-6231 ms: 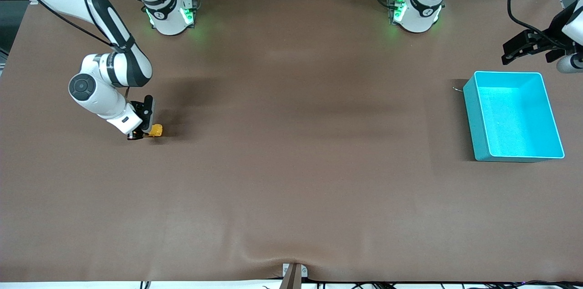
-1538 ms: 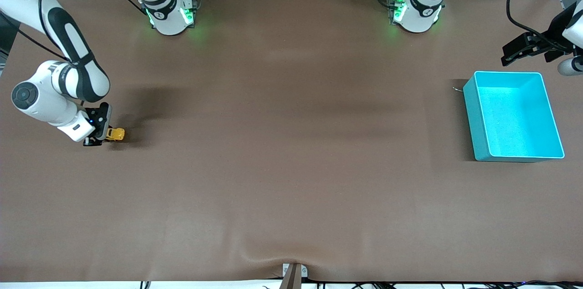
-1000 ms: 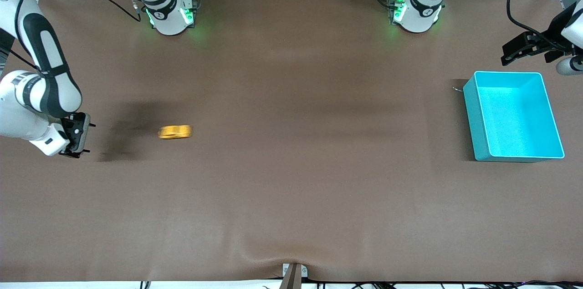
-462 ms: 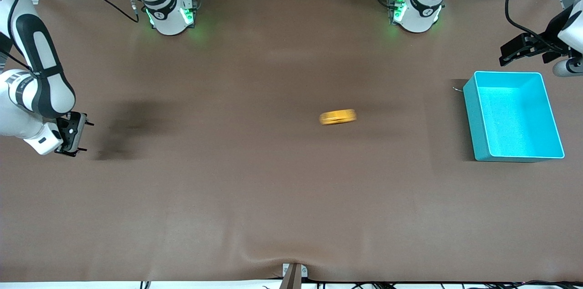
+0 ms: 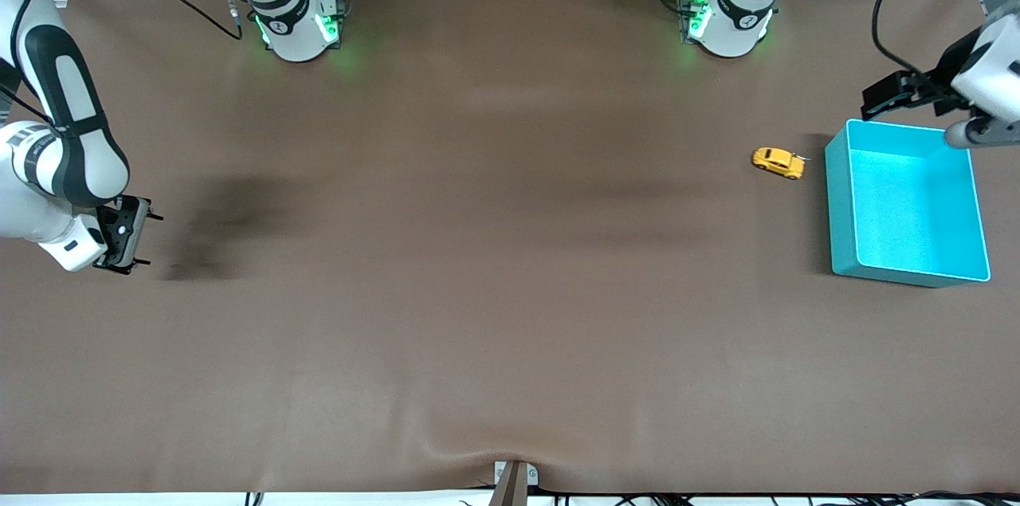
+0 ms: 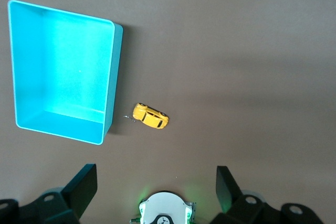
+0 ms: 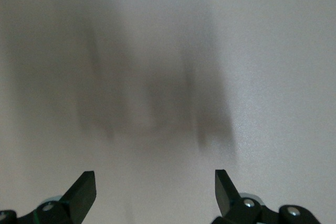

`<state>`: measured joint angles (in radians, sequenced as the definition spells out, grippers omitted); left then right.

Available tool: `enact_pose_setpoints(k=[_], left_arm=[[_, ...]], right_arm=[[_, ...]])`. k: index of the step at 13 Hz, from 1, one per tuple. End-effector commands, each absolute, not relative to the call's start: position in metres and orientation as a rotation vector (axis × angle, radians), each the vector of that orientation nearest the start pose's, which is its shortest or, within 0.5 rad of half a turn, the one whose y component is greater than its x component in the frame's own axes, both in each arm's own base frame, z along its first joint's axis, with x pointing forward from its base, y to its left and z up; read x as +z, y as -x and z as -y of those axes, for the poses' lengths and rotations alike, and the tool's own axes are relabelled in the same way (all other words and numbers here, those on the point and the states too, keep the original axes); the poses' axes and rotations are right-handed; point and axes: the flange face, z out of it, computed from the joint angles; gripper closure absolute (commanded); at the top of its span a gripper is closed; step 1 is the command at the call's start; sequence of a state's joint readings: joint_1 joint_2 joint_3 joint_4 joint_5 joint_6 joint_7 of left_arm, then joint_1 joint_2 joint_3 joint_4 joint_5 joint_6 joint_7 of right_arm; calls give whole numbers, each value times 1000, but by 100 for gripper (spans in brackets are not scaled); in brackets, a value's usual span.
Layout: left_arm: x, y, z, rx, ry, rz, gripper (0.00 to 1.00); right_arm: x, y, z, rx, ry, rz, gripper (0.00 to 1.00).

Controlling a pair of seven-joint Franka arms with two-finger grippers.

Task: Wind and store yellow beetle car
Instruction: 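Reach the left gripper to the car while the right gripper withdraws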

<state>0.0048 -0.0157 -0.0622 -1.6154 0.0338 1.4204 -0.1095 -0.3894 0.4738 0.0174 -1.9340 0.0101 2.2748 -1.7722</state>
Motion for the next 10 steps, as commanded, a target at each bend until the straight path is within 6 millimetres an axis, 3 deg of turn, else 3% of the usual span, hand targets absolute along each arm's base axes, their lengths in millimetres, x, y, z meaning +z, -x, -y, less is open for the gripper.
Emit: enact_pose_setpoints(k=[1, 3, 5, 6, 9, 10], left_arm=[[564, -532, 28, 289, 3064, 173, 0], [536, -530, 29, 333, 3032, 334, 0], [495, -526, 30, 345, 2981, 541, 0], [477, -524, 29, 348, 2952, 639, 0], [412, -512, 22, 357, 2870, 860, 0], [393, -508, 7, 342, 2828, 986, 0]], right_arm=[[244, -582, 218, -35, 2397, 1803, 0], [269, -600, 205, -110, 2455, 1667, 0], [298, -620, 187, -126, 2504, 1514, 0], [312, -630, 174, -137, 2538, 1457, 0], [380, -659, 116, -164, 2664, 1264, 0], [399, -665, 98, -129, 2683, 1182, 0]])
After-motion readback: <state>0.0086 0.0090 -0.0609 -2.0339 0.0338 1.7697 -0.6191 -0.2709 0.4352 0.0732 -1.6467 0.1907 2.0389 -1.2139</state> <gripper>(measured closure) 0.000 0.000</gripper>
